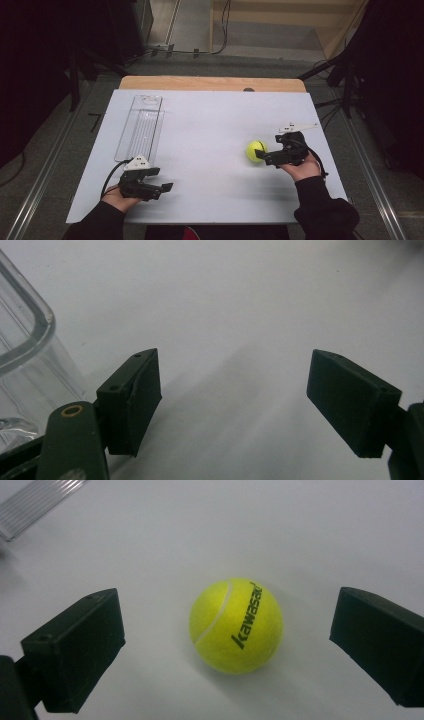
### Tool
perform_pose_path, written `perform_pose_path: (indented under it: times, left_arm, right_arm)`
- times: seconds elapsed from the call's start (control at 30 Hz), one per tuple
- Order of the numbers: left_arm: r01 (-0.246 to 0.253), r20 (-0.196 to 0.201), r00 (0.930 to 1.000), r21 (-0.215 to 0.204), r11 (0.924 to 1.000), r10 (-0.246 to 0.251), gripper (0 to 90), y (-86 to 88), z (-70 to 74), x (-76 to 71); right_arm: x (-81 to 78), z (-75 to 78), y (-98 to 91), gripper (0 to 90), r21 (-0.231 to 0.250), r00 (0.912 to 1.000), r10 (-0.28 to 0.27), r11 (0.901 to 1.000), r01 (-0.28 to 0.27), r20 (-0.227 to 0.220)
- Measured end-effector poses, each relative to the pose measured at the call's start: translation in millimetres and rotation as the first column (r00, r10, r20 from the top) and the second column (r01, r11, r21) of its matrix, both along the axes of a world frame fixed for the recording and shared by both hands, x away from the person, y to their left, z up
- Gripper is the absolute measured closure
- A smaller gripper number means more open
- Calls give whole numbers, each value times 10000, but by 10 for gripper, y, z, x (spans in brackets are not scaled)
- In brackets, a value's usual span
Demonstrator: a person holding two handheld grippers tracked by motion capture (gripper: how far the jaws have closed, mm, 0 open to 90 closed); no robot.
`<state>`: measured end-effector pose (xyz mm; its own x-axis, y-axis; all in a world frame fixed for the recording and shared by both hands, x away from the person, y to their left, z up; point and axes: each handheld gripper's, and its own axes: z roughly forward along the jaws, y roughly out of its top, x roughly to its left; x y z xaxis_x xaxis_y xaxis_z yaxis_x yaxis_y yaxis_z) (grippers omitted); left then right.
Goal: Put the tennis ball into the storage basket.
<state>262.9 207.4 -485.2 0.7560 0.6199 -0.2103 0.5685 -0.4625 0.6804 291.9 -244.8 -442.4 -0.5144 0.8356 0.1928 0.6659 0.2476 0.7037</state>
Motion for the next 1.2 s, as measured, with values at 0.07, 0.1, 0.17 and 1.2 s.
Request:
perform_pose_path:
  times: [0.07, 0.1, 0.17, 1.2]
  left_arm:
    - [9, -4, 10000, 4, 10000, -9, 226, 0, 0, 0]
    - [5, -7, 10000, 2, 10000, -5, 226, 1, 0, 0]
    - [6, -7, 10000, 1, 10000, -6, 226, 1, 0, 0]
    - [9, -30, 10000, -45, 10000, -9, 226, 4, 0, -3]
  right_arm:
    - [50, 19, 20, 0, -26, 10000, -28, 10000, 28, 18]
    - [69, 23, 27, 0, -39, 10000, 20, 10000, -20, 2]
    - [103, 27, 42, 0, -89, 10000, 41, 10000, -41, 10]
    - [410, -104, 206, 0, -178, 9997, -154, 9997, 151, -167]
